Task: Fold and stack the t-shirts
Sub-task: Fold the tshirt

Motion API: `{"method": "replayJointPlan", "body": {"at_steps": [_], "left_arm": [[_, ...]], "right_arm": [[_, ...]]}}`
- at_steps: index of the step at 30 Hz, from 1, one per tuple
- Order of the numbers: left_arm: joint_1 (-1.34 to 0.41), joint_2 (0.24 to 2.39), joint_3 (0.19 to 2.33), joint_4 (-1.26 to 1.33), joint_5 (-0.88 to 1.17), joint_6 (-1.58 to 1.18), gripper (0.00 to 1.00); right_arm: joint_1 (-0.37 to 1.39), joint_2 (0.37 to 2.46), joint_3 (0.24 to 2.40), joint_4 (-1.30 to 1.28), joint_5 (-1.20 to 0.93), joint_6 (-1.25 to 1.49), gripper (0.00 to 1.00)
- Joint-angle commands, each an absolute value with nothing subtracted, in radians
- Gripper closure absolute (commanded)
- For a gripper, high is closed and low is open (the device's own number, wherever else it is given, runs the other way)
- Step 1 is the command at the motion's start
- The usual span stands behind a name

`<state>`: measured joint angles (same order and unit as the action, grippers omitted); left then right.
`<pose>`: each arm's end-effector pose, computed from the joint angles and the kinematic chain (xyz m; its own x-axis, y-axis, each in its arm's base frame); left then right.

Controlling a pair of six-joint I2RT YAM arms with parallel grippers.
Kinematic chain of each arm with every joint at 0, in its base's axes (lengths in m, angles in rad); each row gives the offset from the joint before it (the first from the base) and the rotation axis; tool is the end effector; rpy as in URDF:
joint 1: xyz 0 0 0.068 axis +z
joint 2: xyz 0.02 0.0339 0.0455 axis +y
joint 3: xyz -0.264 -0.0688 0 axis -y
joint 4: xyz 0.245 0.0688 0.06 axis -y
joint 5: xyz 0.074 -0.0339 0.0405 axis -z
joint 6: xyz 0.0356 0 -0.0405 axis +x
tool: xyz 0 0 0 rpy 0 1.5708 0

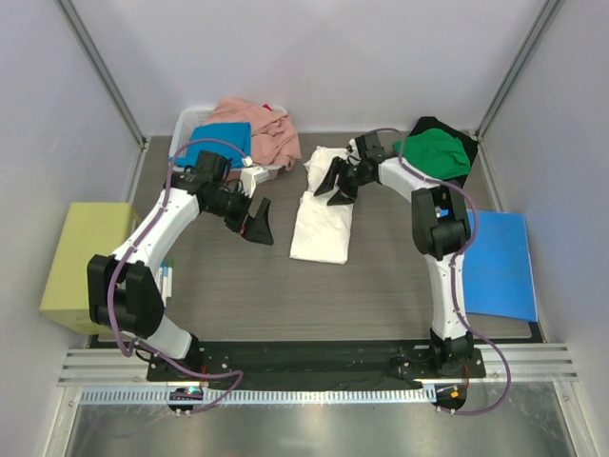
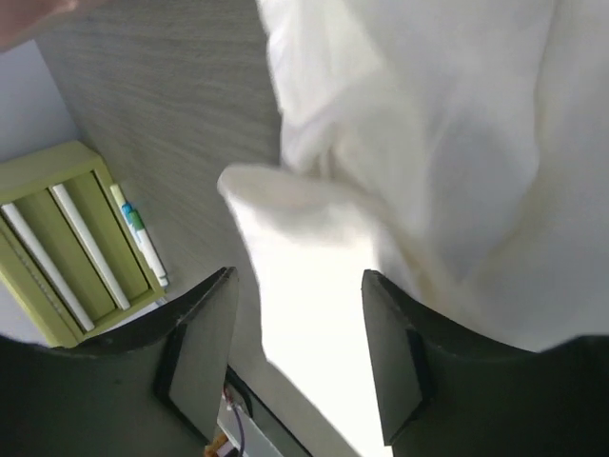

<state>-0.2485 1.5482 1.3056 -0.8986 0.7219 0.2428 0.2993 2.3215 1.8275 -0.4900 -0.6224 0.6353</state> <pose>0.2930 -0.0986 0.2853 -0.7468 0.3757 -0.5487 0.6500 0.5867 -0.4830 0.4728 0.1676 0.1575 -0.9657 0.2066 -0.1576 0.0311 0.6940 0.7193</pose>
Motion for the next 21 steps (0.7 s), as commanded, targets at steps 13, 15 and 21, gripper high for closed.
{"method": "replayJointPlan", "body": {"at_steps": [13, 15, 21], "left_arm": [[-0.420, 1.696, 1.394, -0.775, 0.713, 0.143, 0.00], [-0.431, 1.729, 1.420, -0.776, 0.730, 0.127, 0.00], [-0.505, 1.812, 1.459, -0.762, 0.704, 0.132, 0.00]], "right_arm": [[0.295, 1.979, 1.316, -0.137, -0.635, 0.778, 0.39], [0.290, 2.011, 1.324, -0.129, -0.627, 0.776, 0.40], [0.229, 2.147, 1.377, -0.109, -0.635, 0.781, 0.45]]}}
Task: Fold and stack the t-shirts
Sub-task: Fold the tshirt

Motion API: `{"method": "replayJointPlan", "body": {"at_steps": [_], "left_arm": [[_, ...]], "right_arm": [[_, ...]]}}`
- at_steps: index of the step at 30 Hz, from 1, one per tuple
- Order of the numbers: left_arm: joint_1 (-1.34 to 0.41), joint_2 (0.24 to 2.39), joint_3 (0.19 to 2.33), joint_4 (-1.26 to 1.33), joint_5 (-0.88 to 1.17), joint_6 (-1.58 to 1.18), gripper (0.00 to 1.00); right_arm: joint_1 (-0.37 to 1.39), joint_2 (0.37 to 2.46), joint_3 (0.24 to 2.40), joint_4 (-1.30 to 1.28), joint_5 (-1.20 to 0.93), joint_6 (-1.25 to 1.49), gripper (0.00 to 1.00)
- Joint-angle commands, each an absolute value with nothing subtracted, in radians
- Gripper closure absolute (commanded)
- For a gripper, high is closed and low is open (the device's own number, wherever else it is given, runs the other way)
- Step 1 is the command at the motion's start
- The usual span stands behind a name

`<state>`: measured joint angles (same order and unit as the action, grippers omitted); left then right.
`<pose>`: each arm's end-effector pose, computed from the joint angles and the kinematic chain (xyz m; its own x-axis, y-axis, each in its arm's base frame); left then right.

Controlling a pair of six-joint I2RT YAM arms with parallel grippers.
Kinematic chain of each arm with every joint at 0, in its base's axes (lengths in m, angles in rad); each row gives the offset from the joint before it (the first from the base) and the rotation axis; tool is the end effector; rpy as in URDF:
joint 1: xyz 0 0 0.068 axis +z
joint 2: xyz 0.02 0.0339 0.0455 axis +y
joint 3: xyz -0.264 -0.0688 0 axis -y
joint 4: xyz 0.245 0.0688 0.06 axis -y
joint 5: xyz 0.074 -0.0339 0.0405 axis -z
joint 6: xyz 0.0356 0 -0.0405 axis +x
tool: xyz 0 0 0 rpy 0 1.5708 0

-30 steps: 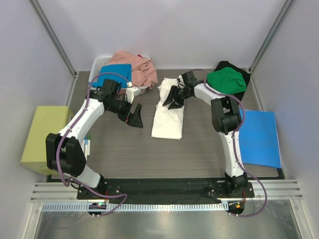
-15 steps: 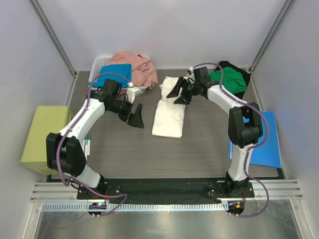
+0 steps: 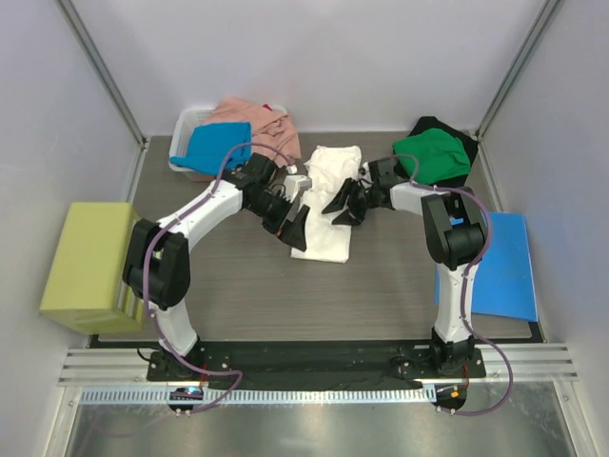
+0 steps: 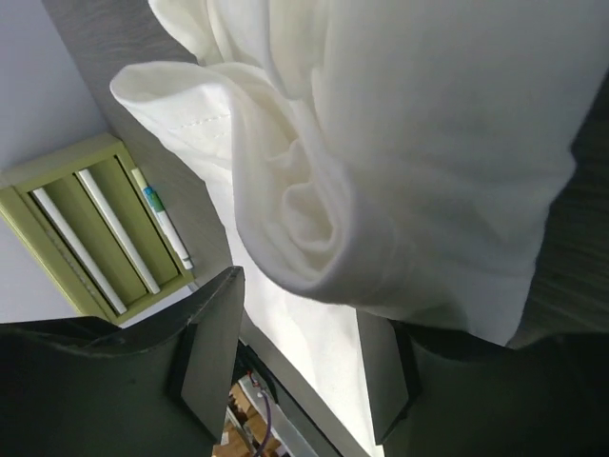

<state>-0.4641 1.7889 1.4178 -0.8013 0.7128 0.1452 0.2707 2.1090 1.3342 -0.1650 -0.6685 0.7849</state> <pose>0.3172 -0.1848 0.2453 -0.7337 0.4897 -0.4711 0.6788 0.4973 -0.5403 0.4109 0.1369 0.1293 -0.9478 0.3126 -0.0637 0.1522 0.6184 0.7710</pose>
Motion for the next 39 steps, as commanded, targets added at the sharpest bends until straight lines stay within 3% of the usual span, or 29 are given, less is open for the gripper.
{"method": "replayJointPlan", "body": {"at_steps": [1, 9, 17, 26, 39], "left_arm": [[-0.524, 1.819, 1.460, -0.756, 0.689, 0.132, 0.00], [-0.549, 1.950, 1.566, -0.732, 0.667, 0.117, 0.00], [-0.560, 2.040, 1.657, -0.703, 0.600, 0.120, 0.00], [-0.577, 2.109, 1.629, -0.670, 0.588, 0.110, 0.00], [-0.595, 2.103, 1.588, -0.678, 0.586, 0.135, 0.00]], "right_arm": [[0.222, 2.167, 1.376, -0.098, -0.643, 0.793, 0.45], [0.212, 2.111, 1.295, -0.081, -0.699, 0.848, 0.45], [0.215, 2.008, 1.385, -0.077, -0.773, 0.948, 0.42], [0.193, 2.232, 1.618, -0.081, -0.753, 0.973, 0.43], [0.121, 2.408, 1.650, -0.067, -0.750, 0.959, 0.43]]}}
